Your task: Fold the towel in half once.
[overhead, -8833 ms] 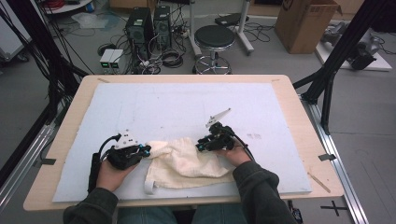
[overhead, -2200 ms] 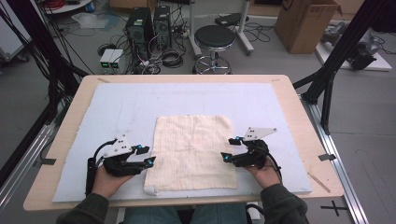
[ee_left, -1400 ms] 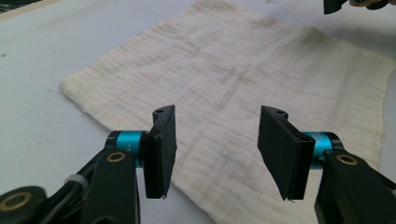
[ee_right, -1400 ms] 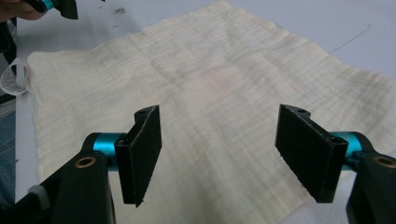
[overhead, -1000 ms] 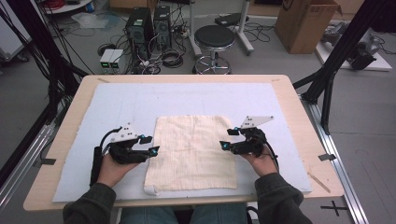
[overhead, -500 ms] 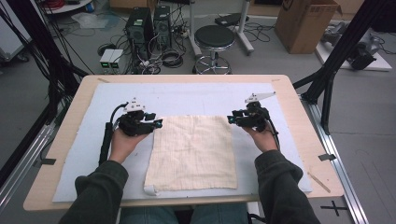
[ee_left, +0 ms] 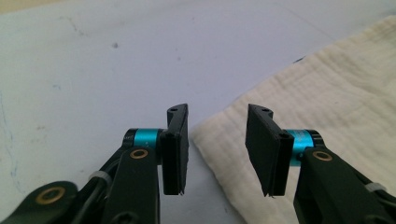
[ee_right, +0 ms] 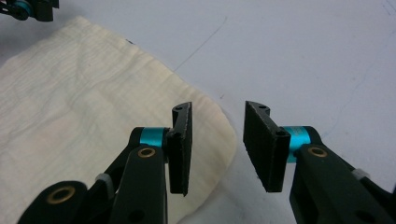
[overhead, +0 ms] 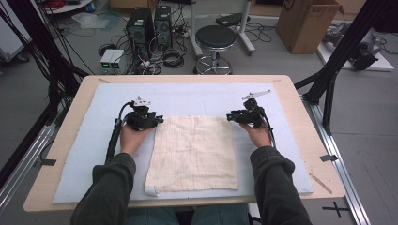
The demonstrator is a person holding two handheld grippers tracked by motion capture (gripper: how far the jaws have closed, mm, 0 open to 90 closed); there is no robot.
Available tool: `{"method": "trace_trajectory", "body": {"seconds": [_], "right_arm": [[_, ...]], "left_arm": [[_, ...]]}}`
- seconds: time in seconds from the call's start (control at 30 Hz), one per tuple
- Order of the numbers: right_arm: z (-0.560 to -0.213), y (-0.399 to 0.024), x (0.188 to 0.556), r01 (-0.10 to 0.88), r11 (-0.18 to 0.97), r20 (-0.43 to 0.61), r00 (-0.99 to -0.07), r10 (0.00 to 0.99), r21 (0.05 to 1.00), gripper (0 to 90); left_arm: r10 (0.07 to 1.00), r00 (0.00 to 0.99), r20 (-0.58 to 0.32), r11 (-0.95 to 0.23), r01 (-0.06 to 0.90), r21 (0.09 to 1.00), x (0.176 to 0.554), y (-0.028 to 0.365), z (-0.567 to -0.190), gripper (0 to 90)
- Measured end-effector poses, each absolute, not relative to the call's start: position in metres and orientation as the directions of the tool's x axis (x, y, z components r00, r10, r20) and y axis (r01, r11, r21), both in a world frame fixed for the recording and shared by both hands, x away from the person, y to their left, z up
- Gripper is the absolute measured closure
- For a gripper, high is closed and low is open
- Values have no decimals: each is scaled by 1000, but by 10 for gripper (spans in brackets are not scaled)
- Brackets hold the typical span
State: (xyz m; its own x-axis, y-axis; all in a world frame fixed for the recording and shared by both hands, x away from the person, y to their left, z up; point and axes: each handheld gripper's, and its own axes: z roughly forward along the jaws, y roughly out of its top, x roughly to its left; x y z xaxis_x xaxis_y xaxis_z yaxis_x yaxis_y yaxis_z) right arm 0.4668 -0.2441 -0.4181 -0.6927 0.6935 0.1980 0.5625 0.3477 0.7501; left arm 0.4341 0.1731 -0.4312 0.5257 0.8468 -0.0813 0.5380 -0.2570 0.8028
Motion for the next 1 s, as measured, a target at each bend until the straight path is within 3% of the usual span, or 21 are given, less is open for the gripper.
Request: {"method": "trace_trajectory", "body": {"seconds": [0.2, 0.4, 0.47, 0.5, 0.57, 0.73, 1.0], "right_arm": [[-430, -247, 473, 618, 341, 227, -657, 719, 709, 642], [-437, -241, 474, 626, 369, 221, -664, 714, 687, 646], [-439, -236, 474, 622, 389, 200, -667, 717, 680, 694], [-438, -234, 474, 614, 398, 187, -672, 716, 681, 773], [-439, -229, 473, 595, 426, 167, -694, 700, 682, 846], [-434, -223, 472, 570, 450, 116, -698, 707, 688, 862], [-414, -224, 477, 545, 398, 123, -688, 715, 738, 864]], "left_arm": [[856, 509, -86, -265, 577, 772, 439, 171, -441, 605], [861, 506, -50, -292, 573, 766, 439, 169, -443, 703], [855, 516, -49, -299, 568, 767, 439, 167, -443, 757], [850, 524, -52, -302, 567, 766, 438, 166, -443, 804], [851, 522, -53, -300, 568, 766, 438, 165, -443, 861], [861, 506, -55, -286, 570, 770, 439, 172, -440, 875], [881, 467, -81, -210, 538, 816, 440, 185, -425, 877]]}}
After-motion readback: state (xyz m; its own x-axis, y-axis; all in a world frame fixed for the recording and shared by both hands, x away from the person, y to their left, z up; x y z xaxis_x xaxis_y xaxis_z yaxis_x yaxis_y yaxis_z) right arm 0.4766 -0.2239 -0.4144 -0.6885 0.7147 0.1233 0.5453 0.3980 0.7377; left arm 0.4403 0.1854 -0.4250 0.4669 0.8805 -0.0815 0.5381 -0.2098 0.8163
